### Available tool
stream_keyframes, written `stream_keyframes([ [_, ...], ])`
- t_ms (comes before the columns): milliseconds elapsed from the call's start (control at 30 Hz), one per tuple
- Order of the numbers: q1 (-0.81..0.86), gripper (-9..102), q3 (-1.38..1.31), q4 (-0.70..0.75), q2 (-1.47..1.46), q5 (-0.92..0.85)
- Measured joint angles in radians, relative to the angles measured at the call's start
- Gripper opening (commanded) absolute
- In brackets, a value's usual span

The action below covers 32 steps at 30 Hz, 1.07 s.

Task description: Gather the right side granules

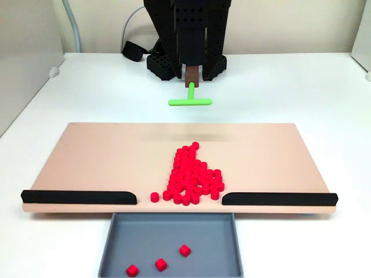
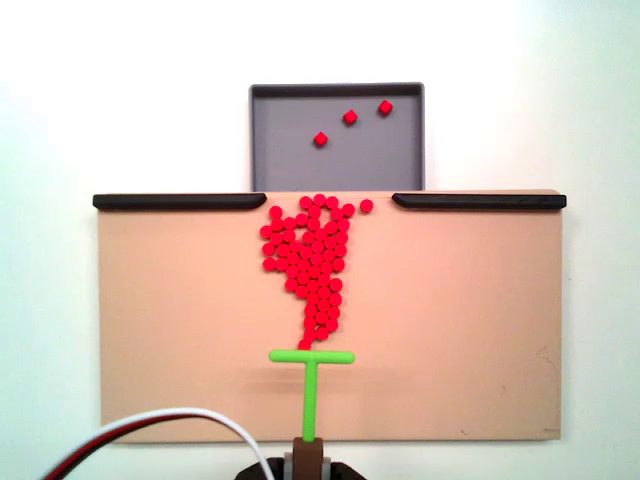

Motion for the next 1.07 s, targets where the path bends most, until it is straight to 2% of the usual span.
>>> stream_keyframes([
  [1067,-0.005,0,0.000,-0.002,-0.020,-0.064],
])
